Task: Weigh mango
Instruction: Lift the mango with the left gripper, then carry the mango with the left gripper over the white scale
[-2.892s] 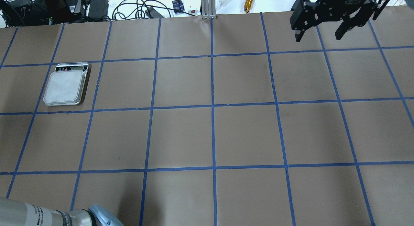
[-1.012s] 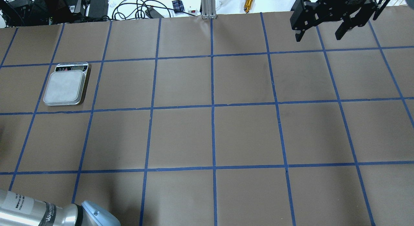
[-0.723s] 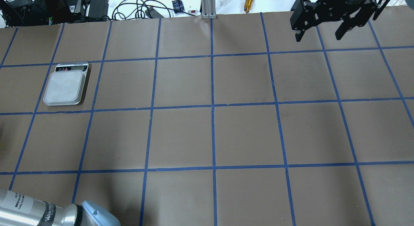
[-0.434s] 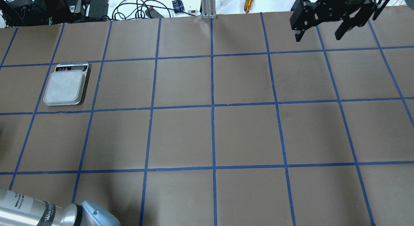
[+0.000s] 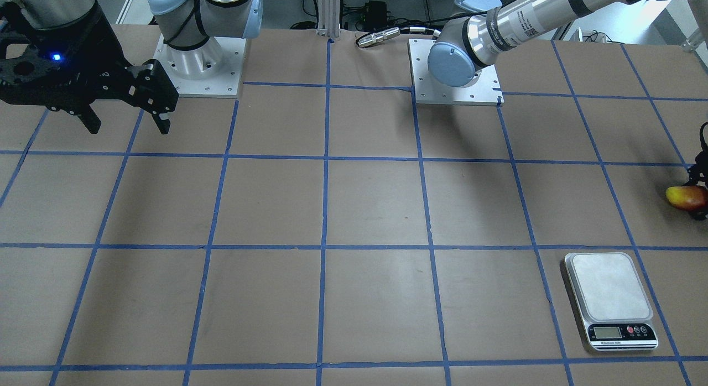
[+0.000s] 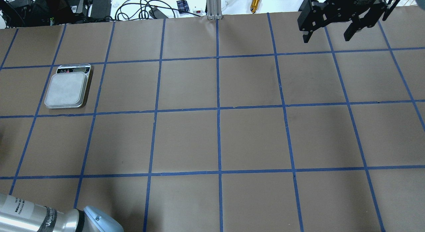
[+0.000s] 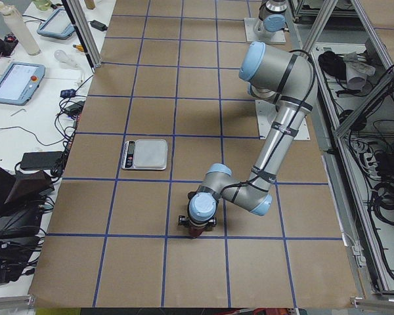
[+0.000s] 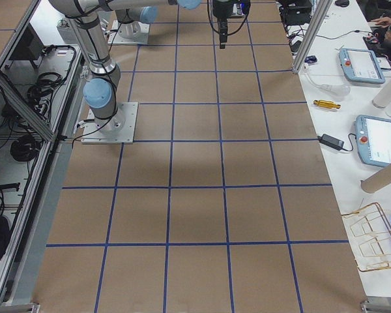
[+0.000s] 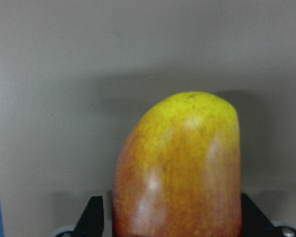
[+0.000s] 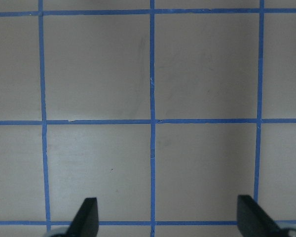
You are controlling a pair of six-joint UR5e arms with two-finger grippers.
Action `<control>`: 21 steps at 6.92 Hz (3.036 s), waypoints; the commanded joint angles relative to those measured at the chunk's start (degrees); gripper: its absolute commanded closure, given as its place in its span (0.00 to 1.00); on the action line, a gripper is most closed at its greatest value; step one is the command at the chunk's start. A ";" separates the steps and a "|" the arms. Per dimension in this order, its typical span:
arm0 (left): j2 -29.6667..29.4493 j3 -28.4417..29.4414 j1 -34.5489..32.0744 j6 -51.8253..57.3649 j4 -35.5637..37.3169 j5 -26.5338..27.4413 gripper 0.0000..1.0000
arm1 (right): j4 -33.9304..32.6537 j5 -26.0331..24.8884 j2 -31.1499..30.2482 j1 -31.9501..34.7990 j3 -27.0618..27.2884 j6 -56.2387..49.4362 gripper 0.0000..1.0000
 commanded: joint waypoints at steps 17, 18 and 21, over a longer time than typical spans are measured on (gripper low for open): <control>5.22 3.17 -29.26 -36.08 -7.21 -2.75 1.00 | 0.00 0.00 0.02 0.00 0.00 0.00 0.00; 4.52 2.89 -29.27 -36.08 -6.43 -3.10 1.00 | 0.00 0.00 0.02 0.00 0.00 0.00 0.00; 2.85 2.98 -29.35 -36.17 -4.58 -5.04 1.00 | 0.00 0.00 0.02 0.00 0.00 0.00 0.00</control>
